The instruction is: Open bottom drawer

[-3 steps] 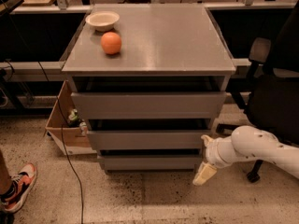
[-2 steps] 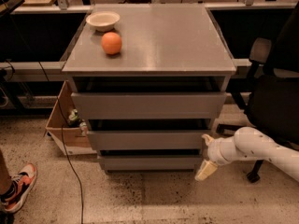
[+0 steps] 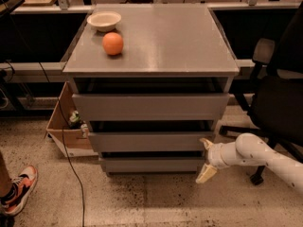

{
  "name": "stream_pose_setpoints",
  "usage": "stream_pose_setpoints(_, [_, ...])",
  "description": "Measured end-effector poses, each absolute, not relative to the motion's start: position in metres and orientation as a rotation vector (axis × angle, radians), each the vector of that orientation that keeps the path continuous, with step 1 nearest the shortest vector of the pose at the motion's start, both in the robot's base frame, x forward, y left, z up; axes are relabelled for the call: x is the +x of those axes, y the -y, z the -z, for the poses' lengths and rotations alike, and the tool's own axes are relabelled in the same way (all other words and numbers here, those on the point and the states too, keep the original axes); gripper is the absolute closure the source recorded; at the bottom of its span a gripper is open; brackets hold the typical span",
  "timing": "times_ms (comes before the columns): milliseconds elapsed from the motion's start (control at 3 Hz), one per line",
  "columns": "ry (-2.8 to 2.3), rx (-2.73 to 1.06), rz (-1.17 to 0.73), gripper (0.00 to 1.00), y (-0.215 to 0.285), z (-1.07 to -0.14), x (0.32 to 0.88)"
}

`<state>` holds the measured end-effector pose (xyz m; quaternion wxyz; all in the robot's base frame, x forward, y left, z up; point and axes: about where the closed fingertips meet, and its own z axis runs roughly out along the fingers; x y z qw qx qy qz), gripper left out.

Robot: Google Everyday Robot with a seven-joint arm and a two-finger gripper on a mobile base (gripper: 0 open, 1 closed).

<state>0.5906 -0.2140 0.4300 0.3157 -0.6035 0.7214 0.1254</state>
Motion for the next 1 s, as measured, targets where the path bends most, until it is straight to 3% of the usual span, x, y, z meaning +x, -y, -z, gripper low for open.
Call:
stream_pose_setpoints(333, [-1.911,-1.6,-0.373,0.0,0.211,-0.422,0.591])
stream_pose_setpoints(1000, [-2.084,-1.467,-0.545,0.0,0.194,-0.289,0.565])
